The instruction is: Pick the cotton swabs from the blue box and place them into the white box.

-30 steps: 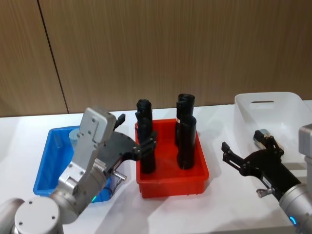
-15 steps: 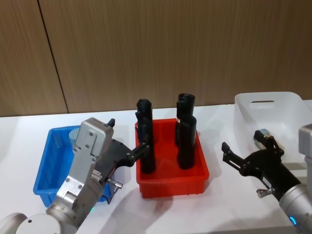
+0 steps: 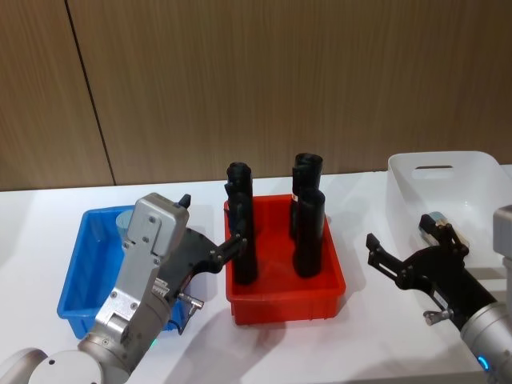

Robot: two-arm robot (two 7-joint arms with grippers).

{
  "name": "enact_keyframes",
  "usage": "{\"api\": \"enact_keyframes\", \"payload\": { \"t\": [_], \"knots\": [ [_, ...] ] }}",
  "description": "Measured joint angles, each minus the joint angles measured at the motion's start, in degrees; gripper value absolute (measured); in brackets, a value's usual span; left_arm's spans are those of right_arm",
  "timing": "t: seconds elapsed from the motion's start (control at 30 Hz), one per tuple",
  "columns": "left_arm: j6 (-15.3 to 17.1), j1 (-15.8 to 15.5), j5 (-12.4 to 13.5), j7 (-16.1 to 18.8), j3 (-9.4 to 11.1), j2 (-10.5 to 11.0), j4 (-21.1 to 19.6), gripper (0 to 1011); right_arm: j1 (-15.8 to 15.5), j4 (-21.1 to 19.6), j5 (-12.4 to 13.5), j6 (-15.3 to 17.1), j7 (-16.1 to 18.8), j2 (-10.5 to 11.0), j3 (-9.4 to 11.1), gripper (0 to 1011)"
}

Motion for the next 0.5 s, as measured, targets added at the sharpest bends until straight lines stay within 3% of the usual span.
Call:
{"api": "enact_keyframes", "payload": {
  "t": [0.5],
  "knots": [
    [0.0, 0.0, 0.0, 0.0, 0.0, 0.0, 0.1, 1004, 0.0, 0.0, 0.0, 0.0, 0.0, 0.0, 0.0, 1002]
  ]
}}
